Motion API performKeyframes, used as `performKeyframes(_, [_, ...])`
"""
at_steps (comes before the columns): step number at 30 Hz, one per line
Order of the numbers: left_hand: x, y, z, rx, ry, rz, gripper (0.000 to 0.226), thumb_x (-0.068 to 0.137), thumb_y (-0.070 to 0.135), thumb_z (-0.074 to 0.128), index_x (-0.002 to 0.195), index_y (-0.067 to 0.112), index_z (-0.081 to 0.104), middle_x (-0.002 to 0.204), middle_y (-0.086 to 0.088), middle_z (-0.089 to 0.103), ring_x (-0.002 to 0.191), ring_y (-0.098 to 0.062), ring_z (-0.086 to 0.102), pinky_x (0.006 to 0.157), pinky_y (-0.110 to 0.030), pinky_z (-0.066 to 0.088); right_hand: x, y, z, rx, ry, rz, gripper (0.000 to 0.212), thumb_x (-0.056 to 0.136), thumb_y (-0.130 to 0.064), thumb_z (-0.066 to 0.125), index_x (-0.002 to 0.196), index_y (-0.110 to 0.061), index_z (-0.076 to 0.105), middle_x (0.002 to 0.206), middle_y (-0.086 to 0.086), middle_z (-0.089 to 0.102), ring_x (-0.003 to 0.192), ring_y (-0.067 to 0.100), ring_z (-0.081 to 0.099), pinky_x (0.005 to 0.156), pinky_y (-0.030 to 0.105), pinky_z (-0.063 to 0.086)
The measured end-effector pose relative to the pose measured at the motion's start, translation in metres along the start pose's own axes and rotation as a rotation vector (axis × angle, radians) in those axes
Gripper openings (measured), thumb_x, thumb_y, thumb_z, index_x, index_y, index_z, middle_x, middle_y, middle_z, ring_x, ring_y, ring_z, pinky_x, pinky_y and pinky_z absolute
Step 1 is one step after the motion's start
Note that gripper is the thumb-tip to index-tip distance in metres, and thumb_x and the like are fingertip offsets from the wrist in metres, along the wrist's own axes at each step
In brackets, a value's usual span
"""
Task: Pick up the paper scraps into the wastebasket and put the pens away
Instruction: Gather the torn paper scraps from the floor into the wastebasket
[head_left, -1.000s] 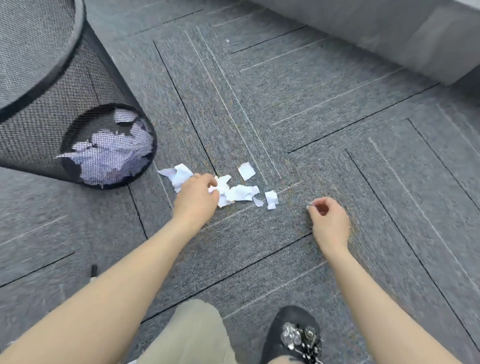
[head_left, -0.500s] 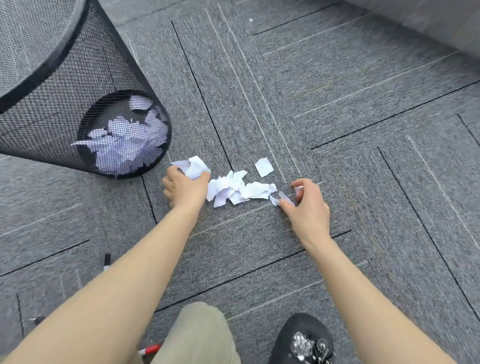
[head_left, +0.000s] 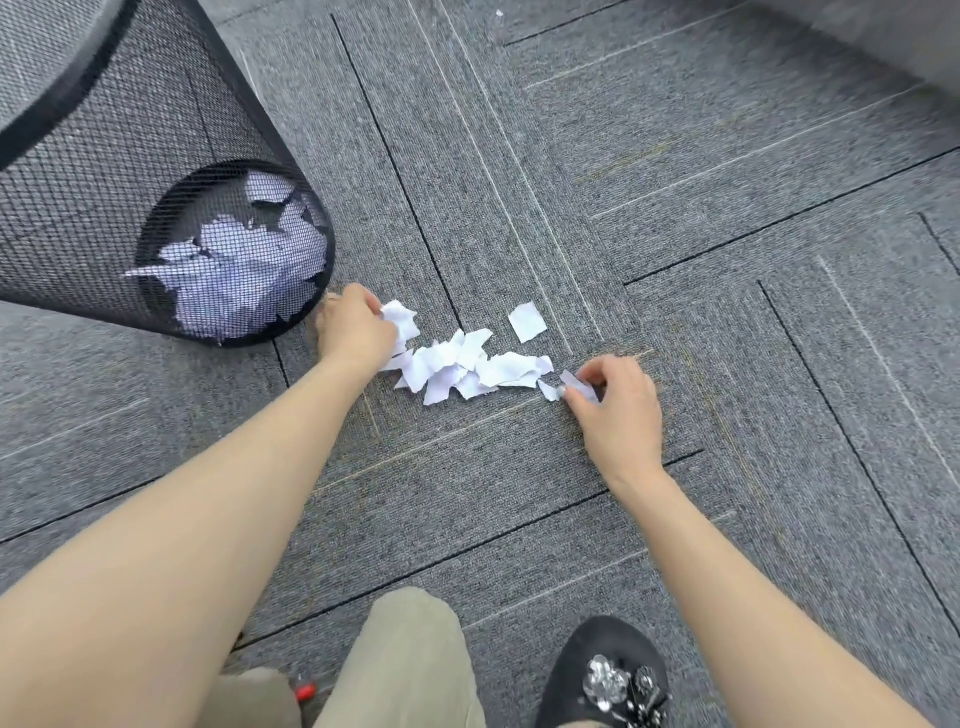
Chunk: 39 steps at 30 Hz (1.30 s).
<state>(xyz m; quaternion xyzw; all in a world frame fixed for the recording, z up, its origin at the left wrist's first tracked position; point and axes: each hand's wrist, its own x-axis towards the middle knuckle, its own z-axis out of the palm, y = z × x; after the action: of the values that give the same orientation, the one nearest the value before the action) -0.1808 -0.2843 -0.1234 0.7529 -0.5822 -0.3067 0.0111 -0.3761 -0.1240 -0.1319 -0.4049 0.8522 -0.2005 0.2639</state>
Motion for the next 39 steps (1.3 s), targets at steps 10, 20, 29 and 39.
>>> performKeyframes(10, [0.001,0.015,0.0,-0.196,-0.036,-0.012,0.047,0.084,0.03,0.063,0.12,0.011,0.041,0.116,-0.007,0.05,0.108,-0.025,0.049,0.083,-0.035,0.042,-0.009,-0.001,-0.003,0.193,-0.014,0.143,0.022,0.083,-0.014,0.066,0.102,-0.017,0.056,0.089,-0.001,0.058,0.08,0.017,0.056,0.078,0.04,0.051])
performKeyframes(20, [-0.007,0.021,0.007,-0.189,-0.016,-0.028,0.026,0.086,-0.002,0.049,0.107,0.01,0.058,0.116,-0.011,0.06,0.098,-0.028,0.056,0.07,-0.028,0.043,-0.012,-0.04,-0.013,0.468,0.012,0.137,0.012,0.085,-0.017,0.067,0.09,-0.016,0.057,0.085,-0.008,0.059,0.074,0.005,0.055,0.066,0.015,0.044])
performKeyframes(29, [-0.01,0.002,-0.019,-0.255,-0.04,0.019,0.012,0.085,0.007,0.057,0.096,0.012,0.061,0.087,-0.003,0.054,0.072,-0.018,0.049,0.053,-0.025,0.034,0.014,-0.06,0.017,-0.018,-0.257,-0.051,0.02,0.081,-0.011,0.066,0.1,-0.011,0.059,0.112,0.005,0.053,0.092,0.02,0.057,0.084,0.035,0.051])
performKeyframes(39, [-0.043,0.006,0.004,-0.356,-0.223,-0.036,0.01,0.086,0.004,0.054,0.09,0.013,0.054,0.098,-0.006,0.056,0.087,-0.023,0.054,0.07,-0.033,0.049,0.021,-0.056,0.017,-0.284,-0.236,-0.158,0.015,0.083,-0.031,0.067,0.092,-0.02,0.063,0.104,-0.001,0.058,0.098,0.02,0.052,0.091,0.038,0.045])
